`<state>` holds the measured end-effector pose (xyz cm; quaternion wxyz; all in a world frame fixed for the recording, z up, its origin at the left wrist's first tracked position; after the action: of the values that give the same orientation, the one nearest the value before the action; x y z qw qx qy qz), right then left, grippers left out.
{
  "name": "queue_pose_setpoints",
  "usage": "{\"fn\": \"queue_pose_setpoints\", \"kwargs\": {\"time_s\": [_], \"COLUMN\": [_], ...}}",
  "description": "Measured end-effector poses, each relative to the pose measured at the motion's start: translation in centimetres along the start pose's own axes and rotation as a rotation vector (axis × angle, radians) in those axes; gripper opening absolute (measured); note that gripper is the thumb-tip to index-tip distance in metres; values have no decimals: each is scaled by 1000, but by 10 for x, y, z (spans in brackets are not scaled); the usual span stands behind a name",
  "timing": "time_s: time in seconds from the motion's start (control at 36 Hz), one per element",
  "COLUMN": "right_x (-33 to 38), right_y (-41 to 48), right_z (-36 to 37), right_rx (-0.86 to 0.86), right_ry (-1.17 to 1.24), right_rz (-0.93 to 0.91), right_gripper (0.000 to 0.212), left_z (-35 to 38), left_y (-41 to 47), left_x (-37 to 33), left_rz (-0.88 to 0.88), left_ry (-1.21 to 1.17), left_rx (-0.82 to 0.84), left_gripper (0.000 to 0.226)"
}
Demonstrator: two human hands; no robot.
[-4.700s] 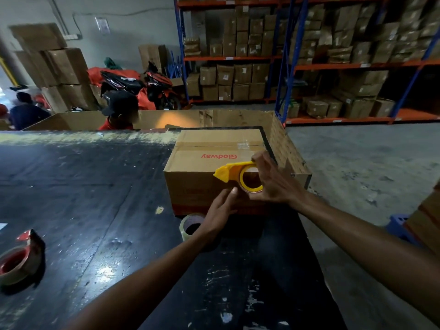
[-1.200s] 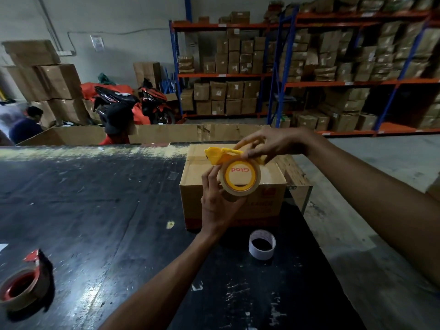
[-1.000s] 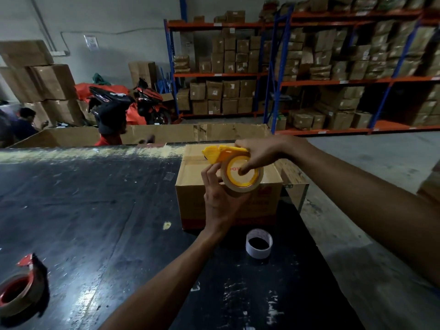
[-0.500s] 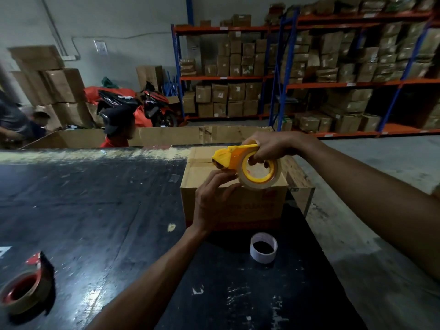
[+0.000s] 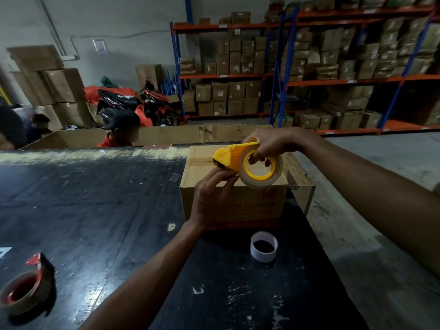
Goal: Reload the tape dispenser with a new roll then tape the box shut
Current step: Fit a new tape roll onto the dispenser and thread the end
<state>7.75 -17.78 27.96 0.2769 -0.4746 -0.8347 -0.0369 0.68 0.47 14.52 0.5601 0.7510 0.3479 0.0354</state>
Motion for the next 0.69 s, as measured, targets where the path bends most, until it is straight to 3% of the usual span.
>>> {"fn": "queue_pose_setpoints", "kwargs": {"time_s": [0.22,0.44,0.58,0.69], "right_x": [-2,2,6,4], "right_y": [4,4,7,4], "right_z": [1,-1,3,-1], "right_rx": [-20,-62,-59,-32], "right_ry": [-17,16,10,2], "right_rz": [7,-43,-46,-41], "right_gripper": [29,20,25,23], "left_z": [7,21,27,21], "left_y": [-4,-7,-5,-4], "left_x": [-11,-27,-36,-29], "left_rz": [-76,-212,-330,-305], "left_ry": [-4,-153,-193,-169], "left_rx": [-74,4,-83,2], "left_gripper": [19,95,94,91]}}
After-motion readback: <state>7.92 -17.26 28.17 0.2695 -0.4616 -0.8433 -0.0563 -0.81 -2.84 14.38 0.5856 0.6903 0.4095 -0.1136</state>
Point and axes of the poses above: each hand's wrist, its own y-axis towards the middle knuckle, its own z-axis out of the palm, x = y × z, the point moved 2 cm from there along y, towards the middle knuckle, and after that the axes turned 1 degree about y, right-handed, at the moved point
